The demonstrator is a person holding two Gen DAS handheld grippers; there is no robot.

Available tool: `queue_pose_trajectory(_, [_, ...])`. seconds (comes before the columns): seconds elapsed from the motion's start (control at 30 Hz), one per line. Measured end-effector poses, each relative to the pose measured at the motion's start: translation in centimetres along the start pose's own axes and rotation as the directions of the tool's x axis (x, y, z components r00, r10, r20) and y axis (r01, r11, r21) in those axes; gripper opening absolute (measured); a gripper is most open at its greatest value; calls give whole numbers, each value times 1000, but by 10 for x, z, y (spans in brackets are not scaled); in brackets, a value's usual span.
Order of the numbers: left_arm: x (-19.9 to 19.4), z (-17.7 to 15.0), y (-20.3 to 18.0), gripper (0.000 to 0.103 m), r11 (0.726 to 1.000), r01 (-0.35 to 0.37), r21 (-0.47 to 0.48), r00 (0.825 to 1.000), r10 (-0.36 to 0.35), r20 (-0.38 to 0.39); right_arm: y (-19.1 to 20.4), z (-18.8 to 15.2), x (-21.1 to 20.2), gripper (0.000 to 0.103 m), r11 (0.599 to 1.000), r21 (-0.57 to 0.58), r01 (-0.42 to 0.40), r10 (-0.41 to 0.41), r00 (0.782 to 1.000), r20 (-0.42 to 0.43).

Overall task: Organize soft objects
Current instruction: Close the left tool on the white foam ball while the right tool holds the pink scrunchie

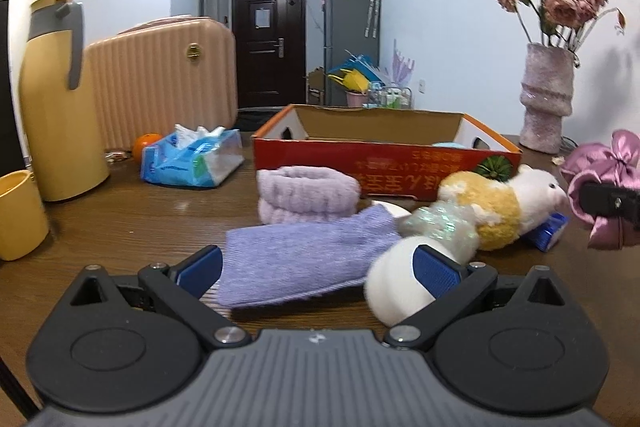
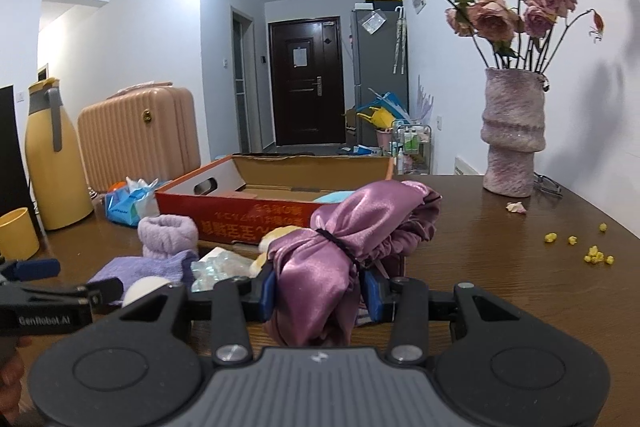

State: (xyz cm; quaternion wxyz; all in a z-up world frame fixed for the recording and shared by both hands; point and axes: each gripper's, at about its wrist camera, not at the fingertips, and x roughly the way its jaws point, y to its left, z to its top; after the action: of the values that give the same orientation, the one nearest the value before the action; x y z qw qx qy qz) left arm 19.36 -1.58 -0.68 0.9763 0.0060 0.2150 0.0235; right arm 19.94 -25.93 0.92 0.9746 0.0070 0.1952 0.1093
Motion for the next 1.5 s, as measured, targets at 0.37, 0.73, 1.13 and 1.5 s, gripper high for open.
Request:
queue_pose_trajectory(0.37, [14,-4,-47,103,994,2,108,1000,1,-27,-22,-2,-10,42,999,30,23,-23,1000,16])
queue_pose_trajectory(0.73, [32,-5,-72,103,985,-15,173,998,26,-63,-27,-3,-9,43,999,37,25,-25,1000,4])
queue_pose_trajectory(1.13, [40,-2,-63,63,992,51,120,992,-37,-119,-27,-5,-3,43,999,32,40,-39,999,-23])
queue_pose_trajectory(1.5, [31,2,-57,59,993,79,89,994,-71,-87,-29,-7,3,43,998,35,59,-57,997,-47])
